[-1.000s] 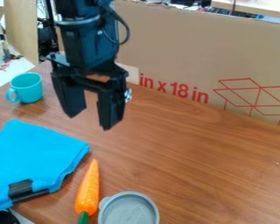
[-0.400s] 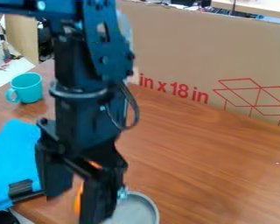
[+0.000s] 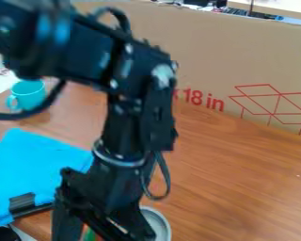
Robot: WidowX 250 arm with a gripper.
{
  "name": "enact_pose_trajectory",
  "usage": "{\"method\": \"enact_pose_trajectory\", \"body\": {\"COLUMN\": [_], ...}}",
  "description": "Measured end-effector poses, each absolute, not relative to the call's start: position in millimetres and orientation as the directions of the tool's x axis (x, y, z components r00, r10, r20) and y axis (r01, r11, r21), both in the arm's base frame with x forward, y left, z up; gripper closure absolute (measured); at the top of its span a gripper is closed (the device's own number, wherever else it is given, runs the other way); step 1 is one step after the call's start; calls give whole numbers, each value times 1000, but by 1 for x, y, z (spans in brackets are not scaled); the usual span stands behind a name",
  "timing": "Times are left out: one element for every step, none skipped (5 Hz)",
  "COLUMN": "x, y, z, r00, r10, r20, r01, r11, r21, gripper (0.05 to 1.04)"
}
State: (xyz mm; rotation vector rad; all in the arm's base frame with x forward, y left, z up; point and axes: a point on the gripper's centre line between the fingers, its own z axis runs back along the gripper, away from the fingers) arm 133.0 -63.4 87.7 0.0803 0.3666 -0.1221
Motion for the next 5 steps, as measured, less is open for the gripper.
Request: {"method": "enact_pose_trajectory", "body": {"x": [130,128,143,167,213], "y": [-62,-66,-67,-57,-57], "z": [62,57,63,67,58], "r00": [905,911,947,980,991], "r10": [-53,-68,-98,-77,-47], "r20": [-423,-408,-305,-183,-128], "r01": [117,126,113,69,44], "r11": [985,985,993,996,999], "r21": [128,117,34,-51,-26], "gripper": [83,83,83,83,83]}}
